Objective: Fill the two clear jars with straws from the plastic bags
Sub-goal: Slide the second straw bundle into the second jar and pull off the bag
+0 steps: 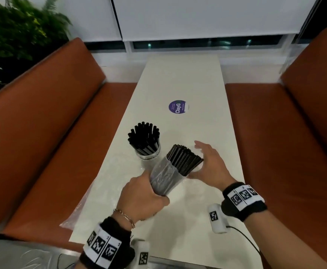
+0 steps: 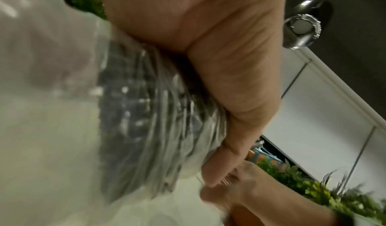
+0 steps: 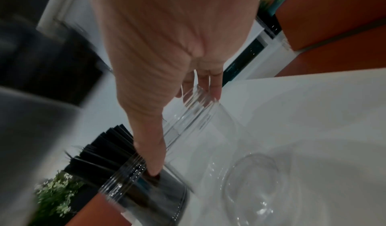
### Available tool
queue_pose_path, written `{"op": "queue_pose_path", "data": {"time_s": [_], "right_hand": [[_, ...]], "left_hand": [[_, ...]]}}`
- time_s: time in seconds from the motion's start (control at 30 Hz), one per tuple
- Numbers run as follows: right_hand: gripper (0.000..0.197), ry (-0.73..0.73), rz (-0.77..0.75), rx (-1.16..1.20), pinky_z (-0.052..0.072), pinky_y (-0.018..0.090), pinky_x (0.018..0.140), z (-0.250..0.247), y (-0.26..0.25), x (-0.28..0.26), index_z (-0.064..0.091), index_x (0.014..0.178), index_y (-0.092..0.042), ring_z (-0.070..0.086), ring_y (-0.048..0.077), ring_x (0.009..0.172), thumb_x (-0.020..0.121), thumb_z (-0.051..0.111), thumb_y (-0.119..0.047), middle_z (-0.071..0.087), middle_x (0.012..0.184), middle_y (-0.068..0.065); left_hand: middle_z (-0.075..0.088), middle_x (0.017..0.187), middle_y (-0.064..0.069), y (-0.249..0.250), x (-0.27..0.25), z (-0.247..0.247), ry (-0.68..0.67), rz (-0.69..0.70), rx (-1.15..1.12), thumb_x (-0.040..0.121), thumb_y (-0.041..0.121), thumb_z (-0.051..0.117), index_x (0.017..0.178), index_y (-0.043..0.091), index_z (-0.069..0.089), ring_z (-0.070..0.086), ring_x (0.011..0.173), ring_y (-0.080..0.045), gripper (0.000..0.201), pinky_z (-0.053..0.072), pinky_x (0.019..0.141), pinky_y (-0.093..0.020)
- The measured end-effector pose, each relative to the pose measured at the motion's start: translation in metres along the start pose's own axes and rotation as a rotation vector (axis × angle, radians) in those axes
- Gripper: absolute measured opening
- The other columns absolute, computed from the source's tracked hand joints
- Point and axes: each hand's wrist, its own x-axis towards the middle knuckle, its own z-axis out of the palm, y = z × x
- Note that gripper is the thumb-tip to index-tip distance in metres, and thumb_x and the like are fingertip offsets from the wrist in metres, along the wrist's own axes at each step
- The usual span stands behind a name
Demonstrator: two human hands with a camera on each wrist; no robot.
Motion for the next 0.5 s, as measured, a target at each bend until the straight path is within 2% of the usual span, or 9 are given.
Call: {"op": "queue_pose_path", "data": {"time_s": [0.07,0.13,0.27,0.33,0.4,0.5], "right_hand": [[0.128,-0.026,0.005,0.017,0.039,0.032,0.115,-0.004,0.006,-0.022,0.029,0.163,-0.025,0.047,0.018,0.139,0.059,0.101,-0.045,0.051,0.153,-0.008],[0.132,-0.031,0.008,0.034,0.037,0.030,0.116,-0.009,0.011,-0.040,0.026,0.164,-0.029,0.045,0.014,0.141,0.057,0.101,-0.047,0.049,0.155,-0.012],[0.141,-0.004,0.010,0.037,0.038,0.034,0.119,-0.018,0.014,-0.063,0.020,0.166,-0.033,0.043,0.012,0.142,0.053,0.102,-0.049,0.046,0.159,-0.016],[0.143,0.025,-0.022,0.037,0.038,0.033,0.120,-0.020,0.012,-0.068,0.016,0.166,-0.034,0.042,0.012,0.144,0.053,0.102,-0.048,0.044,0.161,-0.014],[0.142,0.067,-0.075,0.061,0.040,0.028,0.117,-0.022,0.008,-0.072,0.016,0.166,-0.034,0.042,0.010,0.144,0.054,0.103,-0.044,0.040,0.160,-0.010],[0.138,0.115,-0.139,0.077,0.042,0.024,0.112,-0.025,0.001,-0.076,0.020,0.165,-0.031,0.044,0.009,0.142,0.056,0.104,-0.040,0.037,0.161,-0.009]], "left_hand": [[0.062,0.079,0.009,0.007,0.013,-0.007,-0.015,0.050,0.210,0.064,0.045,0.075,0.115,0.034,0.052,0.068,0.074,-0.021,0.058,0.049,0.060,-0.027],[0.058,0.078,0.007,0.017,0.024,-0.012,-0.050,0.104,0.394,0.065,0.044,0.072,0.116,0.032,0.053,0.070,0.078,-0.024,0.056,0.050,0.063,-0.028],[0.062,0.084,0.005,0.047,0.036,-0.022,-0.161,0.178,0.683,0.066,0.041,0.071,0.114,0.028,0.058,0.070,0.081,-0.024,0.052,0.059,0.072,-0.032],[0.060,0.083,0.005,0.067,0.040,-0.027,-0.208,0.221,0.810,0.068,0.036,0.070,0.111,0.023,0.059,0.065,0.077,-0.023,0.046,0.057,0.072,-0.031],[0.055,0.078,0.005,0.090,0.041,-0.030,-0.243,0.269,0.929,0.072,0.030,0.068,0.107,0.020,0.062,0.061,0.074,-0.022,0.038,0.052,0.069,-0.030],[0.060,0.072,0.005,0.123,0.039,-0.032,-0.296,0.289,1.100,0.074,0.024,0.071,0.092,0.018,0.067,0.063,0.072,-0.020,0.020,0.053,0.070,-0.028]]}}
